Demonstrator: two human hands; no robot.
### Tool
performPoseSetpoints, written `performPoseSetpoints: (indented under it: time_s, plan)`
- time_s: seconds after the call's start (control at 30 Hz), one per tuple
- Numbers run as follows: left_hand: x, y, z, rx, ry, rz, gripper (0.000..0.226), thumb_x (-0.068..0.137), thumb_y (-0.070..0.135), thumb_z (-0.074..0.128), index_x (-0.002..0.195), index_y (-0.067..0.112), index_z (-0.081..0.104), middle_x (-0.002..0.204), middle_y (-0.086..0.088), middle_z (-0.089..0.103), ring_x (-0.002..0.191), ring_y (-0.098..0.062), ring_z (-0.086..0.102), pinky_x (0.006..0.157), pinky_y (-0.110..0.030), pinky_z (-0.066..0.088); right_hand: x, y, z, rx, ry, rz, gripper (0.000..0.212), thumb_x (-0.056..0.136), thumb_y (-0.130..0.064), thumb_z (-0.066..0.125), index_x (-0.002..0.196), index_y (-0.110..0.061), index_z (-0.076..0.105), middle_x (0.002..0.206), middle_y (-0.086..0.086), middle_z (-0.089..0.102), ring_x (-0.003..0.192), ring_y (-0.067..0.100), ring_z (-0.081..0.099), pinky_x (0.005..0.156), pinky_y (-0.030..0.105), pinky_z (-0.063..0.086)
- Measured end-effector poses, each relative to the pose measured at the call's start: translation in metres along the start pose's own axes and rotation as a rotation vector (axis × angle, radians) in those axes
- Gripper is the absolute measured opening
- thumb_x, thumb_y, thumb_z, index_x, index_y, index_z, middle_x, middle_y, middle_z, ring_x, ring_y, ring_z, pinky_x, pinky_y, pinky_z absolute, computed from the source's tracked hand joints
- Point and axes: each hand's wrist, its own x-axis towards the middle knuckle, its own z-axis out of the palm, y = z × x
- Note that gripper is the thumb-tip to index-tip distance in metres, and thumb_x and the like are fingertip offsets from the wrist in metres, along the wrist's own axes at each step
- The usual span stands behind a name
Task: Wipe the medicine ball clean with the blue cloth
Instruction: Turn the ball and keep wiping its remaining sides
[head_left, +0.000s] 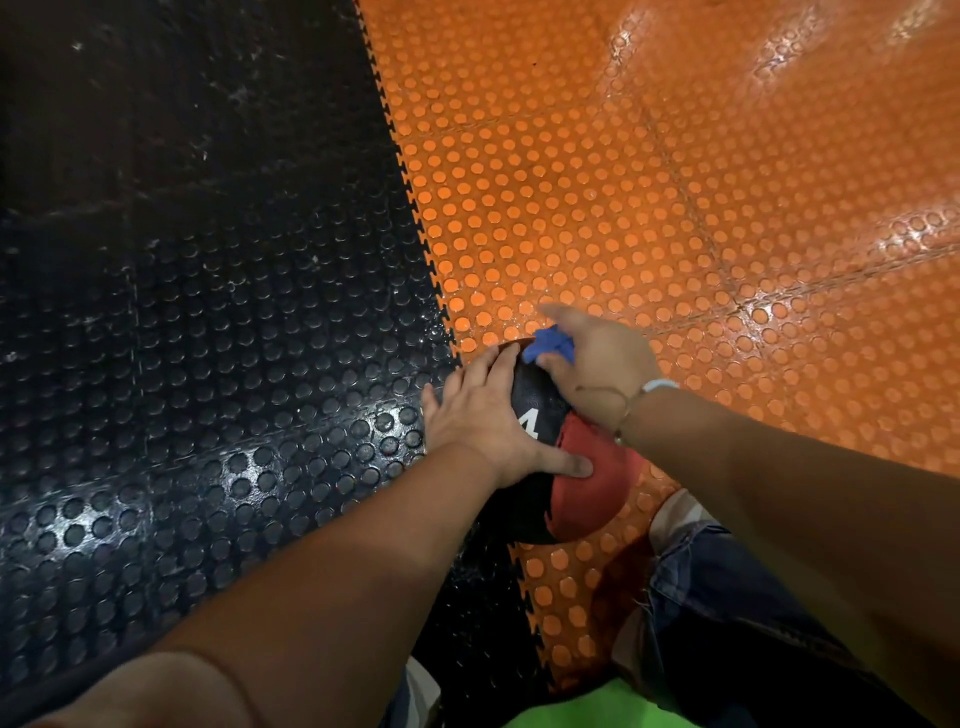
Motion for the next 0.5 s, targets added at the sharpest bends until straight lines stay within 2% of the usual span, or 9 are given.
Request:
performPoseSetpoints:
  time_s: [0.1,0.13,0.27,0.4,0.47,0.5]
  plan:
    - [0.004,0.001,0.000,-0.013,0.021,-0.019,0.132,0.047,0.074,0.073,0.150,0.036,0.001,0.156,0.014,0.004,0.144,-0.021,0.010,0.118,-0.050,0.002,-0.030,-0.010,0.007,-0.112,0.051,-0.380,0.036,0.086,-0.021,0.059,0.122,-0.022,0.061,0.110,0.004,0.067,0.103,0.032,0.057,0.091,0.038,0.043]
    - [0.003,0.001,0.001,-0.021,0.017,-0.013,0.133,0.046,0.075,0.073,0.150,0.036,-0.001,0.156,0.013,0.004,0.144,-0.021,0.009,0.118,-0.050,0.002,-0.031,-0.005,0.007,-0.120,0.059,-0.397,0.032,0.084,-0.020,0.061,0.116,-0.019,0.066,0.106,0.006,0.069,0.100,0.033,0.058,0.091,0.038,0.043]
    - [0.004,0.000,-0.004,0.105,-0.041,0.083,0.143,0.039,0.084,0.068,0.150,0.035,-0.008,0.157,0.011,0.000,0.144,-0.024,0.005,0.117,-0.053,-0.002,-0.013,0.009,0.006,-0.013,0.079,-0.172,0.027,0.087,-0.025,0.061,0.113,-0.022,0.068,0.115,0.003,0.065,0.111,0.025,0.054,0.100,0.029,0.032]
    - [0.008,-0.008,-0.007,0.193,-0.031,0.167,0.147,0.035,0.087,0.066,0.150,0.032,-0.007,0.158,0.013,-0.004,0.146,-0.017,-0.007,0.114,-0.055,-0.012,-0.001,0.010,0.003,0.150,0.145,0.012,0.024,0.087,-0.025,0.060,0.110,-0.025,0.068,0.117,-0.002,0.066,0.110,0.019,0.057,0.096,0.025,0.039]
    - [0.005,-0.010,-0.001,0.149,-0.018,0.186,0.148,0.035,0.087,0.067,0.151,0.031,-0.007,0.159,0.013,-0.010,0.146,-0.013,-0.012,0.115,-0.052,-0.014,0.001,0.008,0.002,0.118,0.145,0.117,0.025,0.089,-0.026,0.056,0.112,-0.027,0.067,0.116,-0.004,0.066,0.108,0.017,0.059,0.089,0.022,0.041]
    - [0.004,-0.010,0.002,0.121,-0.015,0.186,0.148,0.035,0.086,0.067,0.150,0.031,-0.007,0.159,0.013,-0.012,0.146,-0.010,-0.010,0.115,-0.050,-0.014,-0.002,0.007,0.002,0.051,0.145,0.090,0.025,0.090,-0.025,0.056,0.112,-0.028,0.067,0.116,-0.004,0.066,0.106,0.017,0.059,0.088,0.023,0.041]
